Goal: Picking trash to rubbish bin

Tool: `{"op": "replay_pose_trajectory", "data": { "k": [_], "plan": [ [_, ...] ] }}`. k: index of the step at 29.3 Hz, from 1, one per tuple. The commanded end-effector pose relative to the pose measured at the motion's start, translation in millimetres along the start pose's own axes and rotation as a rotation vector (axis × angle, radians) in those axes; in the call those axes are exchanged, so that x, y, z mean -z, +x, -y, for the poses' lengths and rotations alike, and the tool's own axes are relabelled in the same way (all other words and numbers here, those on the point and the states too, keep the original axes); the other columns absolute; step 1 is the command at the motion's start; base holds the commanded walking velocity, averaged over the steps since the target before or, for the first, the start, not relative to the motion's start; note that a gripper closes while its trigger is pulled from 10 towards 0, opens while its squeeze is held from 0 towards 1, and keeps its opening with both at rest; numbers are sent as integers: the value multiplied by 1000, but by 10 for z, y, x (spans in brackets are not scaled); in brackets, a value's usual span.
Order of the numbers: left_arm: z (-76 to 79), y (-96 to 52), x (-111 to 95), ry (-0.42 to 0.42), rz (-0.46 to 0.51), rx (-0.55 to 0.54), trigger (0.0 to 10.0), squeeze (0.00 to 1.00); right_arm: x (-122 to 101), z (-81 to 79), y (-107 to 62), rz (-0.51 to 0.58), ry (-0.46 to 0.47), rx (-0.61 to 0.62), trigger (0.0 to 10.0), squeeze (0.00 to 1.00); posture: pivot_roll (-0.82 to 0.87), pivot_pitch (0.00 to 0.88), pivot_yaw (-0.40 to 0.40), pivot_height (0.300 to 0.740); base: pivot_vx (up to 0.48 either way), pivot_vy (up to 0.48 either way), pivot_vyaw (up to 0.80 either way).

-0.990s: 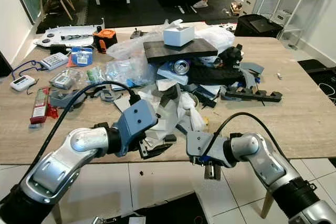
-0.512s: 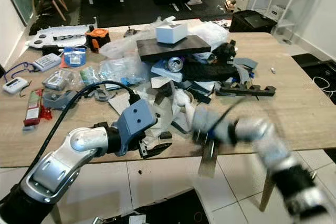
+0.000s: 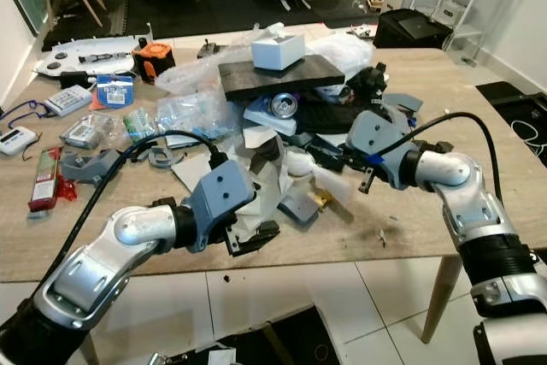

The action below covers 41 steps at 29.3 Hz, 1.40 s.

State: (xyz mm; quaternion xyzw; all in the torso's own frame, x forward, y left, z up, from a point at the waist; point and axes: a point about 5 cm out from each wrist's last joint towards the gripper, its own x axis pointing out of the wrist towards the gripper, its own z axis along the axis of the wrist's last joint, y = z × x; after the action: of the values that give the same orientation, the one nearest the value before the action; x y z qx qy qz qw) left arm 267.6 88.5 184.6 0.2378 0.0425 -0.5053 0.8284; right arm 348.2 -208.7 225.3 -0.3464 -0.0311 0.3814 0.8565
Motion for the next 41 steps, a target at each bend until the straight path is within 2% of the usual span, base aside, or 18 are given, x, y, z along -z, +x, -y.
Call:
{"op": "replay_pose_trajectory", "data": {
  "k": [1,5,7,10,12,13,16,17,18,19,20,21,25,33,36,38,39,41],
  "plan": [
    [-16,3,11,1,-3,-4,10000,0,-30,102,-41,35,16,50,0,0,191,66,10,740,0,0,0],
    [-31,1,6,2,2,-20,10000,0,-125,326,-104,121,68,206,0,0,191,66,10,740,0,0,0],
    [-67,1,1,-5,9,-48,10000,0,-224,517,-165,218,141,356,0,0,187,67,11,740,0,0,0],
    [-120,0,-1,-11,13,-96,10000,0,-312,695,-249,360,304,518,0,0,185,70,11,740,0,0,0],
    [-131,0,-1,-13,13,-103,10000,0,-321,722,-261,389,341,545,0,0,185,70,11,740,0,0,0],
    [-142,-9,-3,-21,18,-114,10000,0,-342,765,-286,455,466,561,0,0,185,74,10,740,0,0,0],
    [-174,-33,-48,-58,61,-153,10000,0,-429,696,-313,617,817,375,0,0,185,74,10,740,0,0,0],
    [-180,-43,-62,-70,74,-162,10000,0,-457,657,-323,656,902,308,0,0,191,82,6,740,0,0,0],
    [-180,-43,-62,-70,74,-162,10000,0,-457,657,-323,656,902,308,0,0,191,82,6,740,0,0,0],
    [-193,-59,-64,-85,84,-178,10000,0,-511,611,-395,805,1067,184,0,0,191,83,7,740,0,0,0],
    [-193,-59,-64,-85,84,-178,10000,0,-511,611,-395,805,1067,184,0,0,191,83,7,740,0,0,0],
    [-198,-64,-53,-86,80,-185,10000,0,-561,590,-463,931,1158,100,0,0,191,83,7,740,0,0,0],
    [-198,-69,-54,-87,81,-185,10000,0,-650,527,-525,1093,1224,7,0,0,194,82,13,740,0,0,0],
    [-203,-65,-58,-106,91,-192,10000,0,-631,470,-644,1171,1341,8,0,0,192,82,19,740,0,0,0],
    [-237,-64,-72,-109,104,-231,10000,0,-619,426,-669,1105,1335,18,0,0,190,73,25,740,0,0,0],
    [-306,-70,-82,-126,120,-305,10000,0,-555,371,-587,899,1257,169,0,0,183,72,32,740,0,0,0],
    [-306,-70,-82,-126,120,-305,10000,0,-555,371,-587,899,1257,169,0,0,183,72,32,740,0,0,0],
    [-399,-101,-110,-162,159,-409,10000,0,-527,319,-451,692,1108,351,0,0,178,73,28,740,0,0,0]
  ]
}}
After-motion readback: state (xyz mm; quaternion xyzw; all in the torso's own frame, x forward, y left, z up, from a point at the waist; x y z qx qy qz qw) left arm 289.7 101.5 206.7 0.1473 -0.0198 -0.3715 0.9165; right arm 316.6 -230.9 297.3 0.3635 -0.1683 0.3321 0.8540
